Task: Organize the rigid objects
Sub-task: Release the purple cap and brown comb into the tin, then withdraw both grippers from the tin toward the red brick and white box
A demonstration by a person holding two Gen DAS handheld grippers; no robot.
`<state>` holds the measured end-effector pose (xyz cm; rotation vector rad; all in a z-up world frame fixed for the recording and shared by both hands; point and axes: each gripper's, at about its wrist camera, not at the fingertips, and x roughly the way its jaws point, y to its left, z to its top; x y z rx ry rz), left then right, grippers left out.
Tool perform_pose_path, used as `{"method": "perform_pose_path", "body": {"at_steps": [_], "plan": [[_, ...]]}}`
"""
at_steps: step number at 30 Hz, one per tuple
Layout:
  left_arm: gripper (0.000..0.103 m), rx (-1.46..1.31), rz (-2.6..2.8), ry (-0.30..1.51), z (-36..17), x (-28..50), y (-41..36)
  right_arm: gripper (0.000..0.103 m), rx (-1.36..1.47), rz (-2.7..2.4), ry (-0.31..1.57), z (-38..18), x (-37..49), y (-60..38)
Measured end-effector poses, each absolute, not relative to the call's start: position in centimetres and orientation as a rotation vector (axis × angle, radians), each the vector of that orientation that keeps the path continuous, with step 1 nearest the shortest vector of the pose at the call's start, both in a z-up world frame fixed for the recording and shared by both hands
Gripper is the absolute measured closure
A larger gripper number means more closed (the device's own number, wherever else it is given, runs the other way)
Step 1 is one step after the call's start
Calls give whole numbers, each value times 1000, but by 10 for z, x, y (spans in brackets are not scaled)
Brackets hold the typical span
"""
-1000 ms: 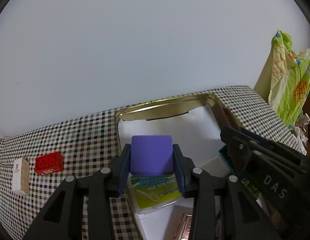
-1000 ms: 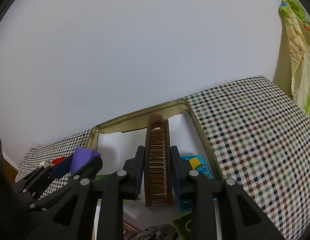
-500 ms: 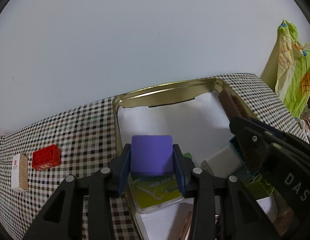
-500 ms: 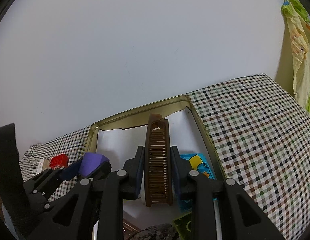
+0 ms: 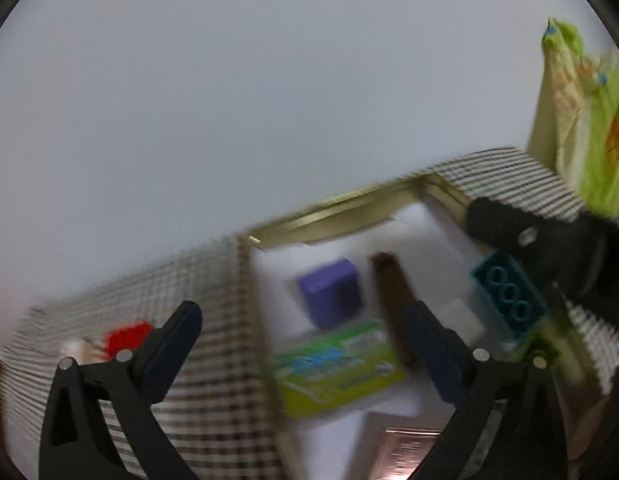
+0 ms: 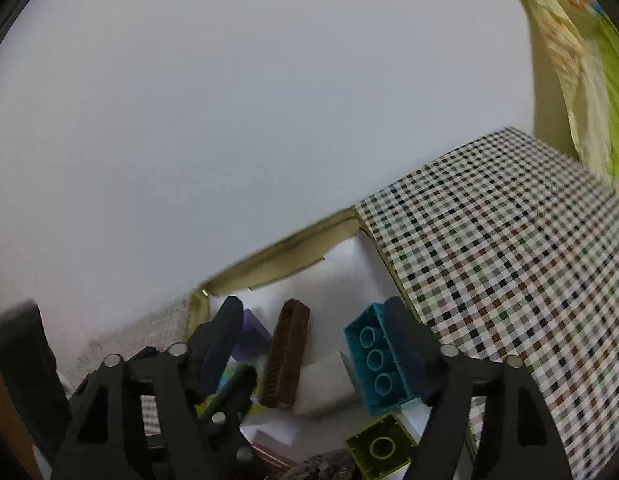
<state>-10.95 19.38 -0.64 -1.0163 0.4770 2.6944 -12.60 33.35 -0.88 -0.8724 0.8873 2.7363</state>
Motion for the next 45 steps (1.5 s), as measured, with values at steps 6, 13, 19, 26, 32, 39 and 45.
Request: {"method": "perform_pose_path", "body": {"at_steps": [6, 13, 19, 26, 32, 39, 45], "plan": [[1, -1054, 2702, 425, -8, -113, 184, 26, -841, 2707, 961, -12, -123, 336], [1, -1067, 2740, 391, -8, -109, 171, 26, -792, 2723, 847, -4, -123, 319], [1, -1037, 2807, 309, -2, -95, 146, 26, -652, 2728, 692, 8, -105, 299], [1, -1026, 2932, 216, -4, -80, 96, 25, -397, 2703, 440, 20, -86, 275], [1, -1003, 3042, 217, -21, -63, 57, 16, -204, 2662, 357, 28, -64, 261], [1, -985, 3141, 226, -33, -51, 20, 15, 22, 2592, 336, 23, -36, 249], [1, -984, 3136, 136, -30, -46, -4, 10, 71, 2556, 303, 16, -22, 239]]}}
